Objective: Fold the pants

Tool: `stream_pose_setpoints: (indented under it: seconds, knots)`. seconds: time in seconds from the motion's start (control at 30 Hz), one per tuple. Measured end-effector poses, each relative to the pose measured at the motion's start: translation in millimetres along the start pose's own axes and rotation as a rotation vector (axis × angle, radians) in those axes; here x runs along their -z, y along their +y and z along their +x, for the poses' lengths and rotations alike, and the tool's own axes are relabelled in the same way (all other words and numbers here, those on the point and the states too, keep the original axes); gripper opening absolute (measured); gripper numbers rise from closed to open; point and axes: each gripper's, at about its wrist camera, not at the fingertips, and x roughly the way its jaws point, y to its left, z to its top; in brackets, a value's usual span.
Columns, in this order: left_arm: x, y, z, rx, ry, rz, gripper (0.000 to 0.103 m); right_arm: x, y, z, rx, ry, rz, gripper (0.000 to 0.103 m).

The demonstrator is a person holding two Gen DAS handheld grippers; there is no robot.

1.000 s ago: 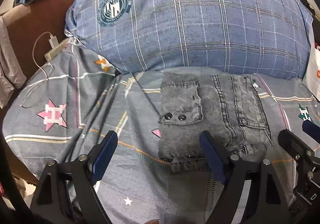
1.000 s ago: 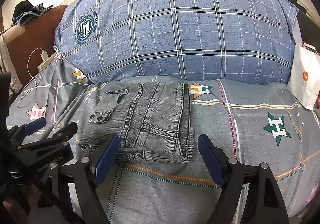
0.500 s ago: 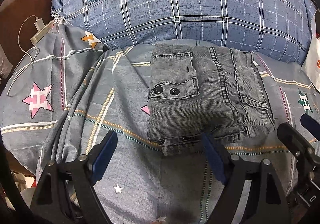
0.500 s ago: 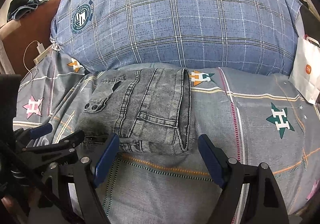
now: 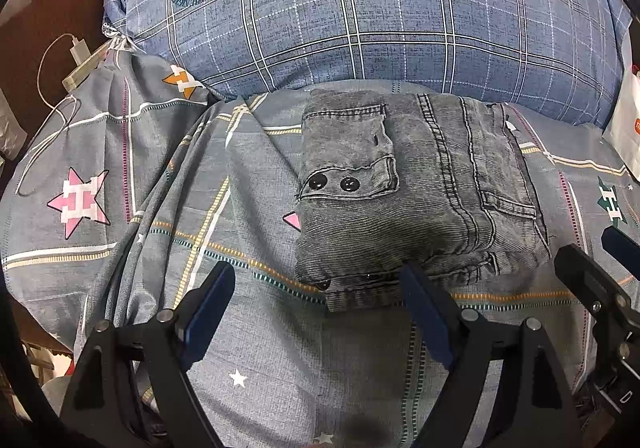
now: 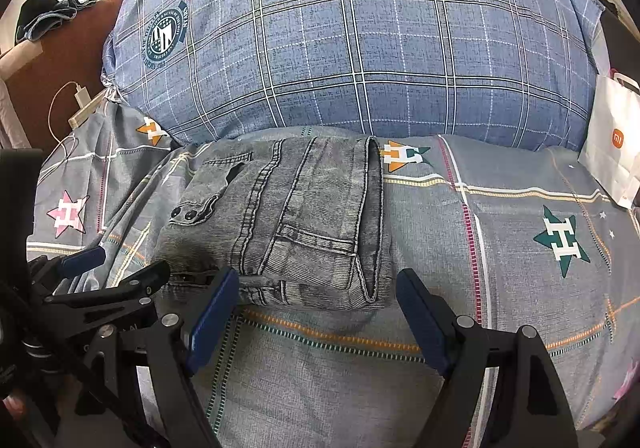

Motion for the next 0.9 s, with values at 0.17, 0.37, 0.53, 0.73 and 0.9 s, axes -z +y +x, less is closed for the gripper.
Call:
stream_pose_setpoints:
  seconds: [0.17, 0.37, 0.53, 0.73, 0.9]
  knots:
    - [-0.4, -0.1, -0.6, -0.003, -0.003, 0.001, 0.084, 0.4, 0.1, 0.1, 0.000, -0.001, 0.000, 0.085]
    - [-0.4, -0.7, -0.7, -0.005, -0.005, 0.003, 0.084, 1.2, 0.4, -0.4, -0.002, -0.001, 0.003, 0.085]
    - [-0.5, -1.6, -1.3, -0.007, -0.008, 0.004, 0.084, 1.5, 1.2, 0.0, -0.003, -0.001, 0.002, 0.085]
    - [-0.3, -1.5, -1.6, -0.011, -0.011, 0.006, 0.084, 1.6, 1.3, 0.5, -0.004, 0.000, 0.001, 0.085]
    - [-0.2, -2.2, -1.3, -0.017, -0.011, 0.011, 0.084, 1.5, 1.3, 1.8, -0.004, 0.005, 0.005, 0.085]
